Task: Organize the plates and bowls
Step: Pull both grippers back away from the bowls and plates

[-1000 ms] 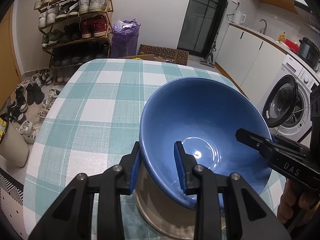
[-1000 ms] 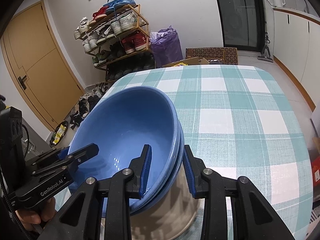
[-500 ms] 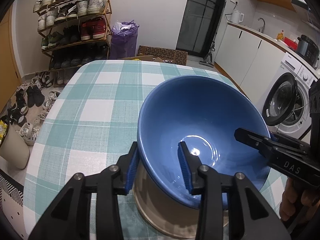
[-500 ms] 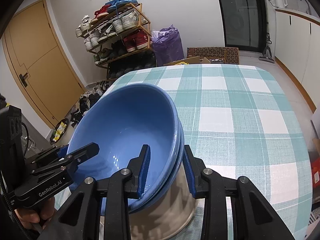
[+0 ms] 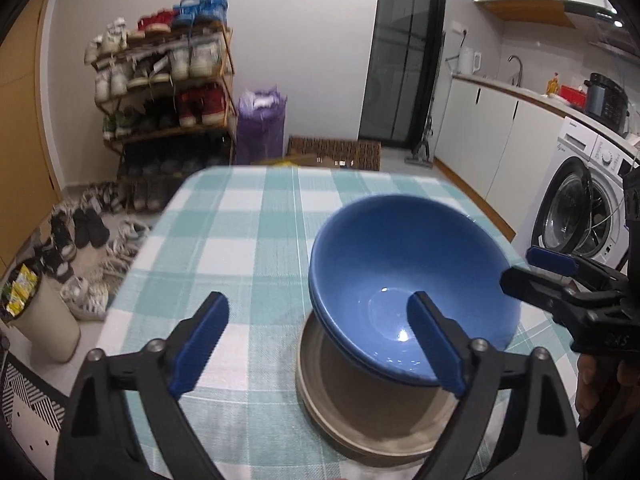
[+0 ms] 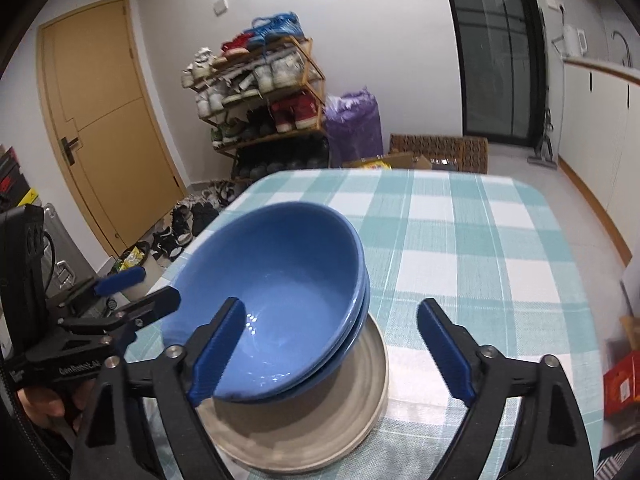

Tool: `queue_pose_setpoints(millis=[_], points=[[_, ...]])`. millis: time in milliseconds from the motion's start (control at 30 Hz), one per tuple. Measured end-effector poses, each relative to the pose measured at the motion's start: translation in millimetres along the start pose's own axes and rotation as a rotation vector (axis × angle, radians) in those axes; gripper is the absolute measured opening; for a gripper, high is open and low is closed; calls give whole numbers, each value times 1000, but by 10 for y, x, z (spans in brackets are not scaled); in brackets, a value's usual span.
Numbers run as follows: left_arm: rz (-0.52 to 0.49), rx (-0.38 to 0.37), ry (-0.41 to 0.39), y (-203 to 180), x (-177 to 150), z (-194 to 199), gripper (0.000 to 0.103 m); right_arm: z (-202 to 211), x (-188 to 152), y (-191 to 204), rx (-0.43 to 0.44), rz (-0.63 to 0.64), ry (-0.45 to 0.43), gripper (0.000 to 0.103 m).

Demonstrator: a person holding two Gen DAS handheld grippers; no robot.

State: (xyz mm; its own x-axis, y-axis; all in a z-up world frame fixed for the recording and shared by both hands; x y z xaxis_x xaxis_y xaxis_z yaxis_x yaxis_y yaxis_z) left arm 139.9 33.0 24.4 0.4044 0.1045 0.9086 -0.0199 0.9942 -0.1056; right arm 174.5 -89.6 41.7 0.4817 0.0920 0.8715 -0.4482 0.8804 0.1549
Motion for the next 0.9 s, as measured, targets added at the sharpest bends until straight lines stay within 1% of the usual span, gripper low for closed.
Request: queue_pose_setpoints(millis=[33, 67, 167, 267, 500, 600, 733, 900], points=[[-13, 5, -11, 1, 10, 52, 101, 53, -1, 24, -3, 21, -17, 102], [-16, 10, -25, 8, 18, 95, 103, 93, 1, 40, -5, 36, -29, 102], [-16, 21, -72, 51, 27, 242, 103, 226, -36, 102, 3, 78, -66, 102], [-19, 31, -98, 85, -1, 339, 103, 361, -94, 148, 4, 102, -100, 102], [-32, 64, -137, 204, -131, 525, 103, 676, -212, 202, 35, 90, -189, 102], [-24, 73, -177, 264, -169, 628, 103, 769, -246, 236, 46, 92, -214, 102], [-26, 92, -191, 317, -253, 683, 103, 906, -345, 291, 49, 90, -254, 102], [-29, 78, -204, 320, -368, 752, 103, 1000, -513, 366, 53, 116, -273, 102]])
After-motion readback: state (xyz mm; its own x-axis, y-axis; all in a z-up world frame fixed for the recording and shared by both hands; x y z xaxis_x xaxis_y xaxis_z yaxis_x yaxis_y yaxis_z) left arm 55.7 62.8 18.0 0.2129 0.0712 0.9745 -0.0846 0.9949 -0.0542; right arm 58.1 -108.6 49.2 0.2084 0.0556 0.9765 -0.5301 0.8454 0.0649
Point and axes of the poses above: each gripper's, at about its wrist camera, not at the fingertips, and z roughly against the way its jaws point, y to its left, x to its top, the point moved 5 cm from there along -z, roughly the way its jaws point, and after that the axes turned 12 degrees about -y, right-handed, at the moved point
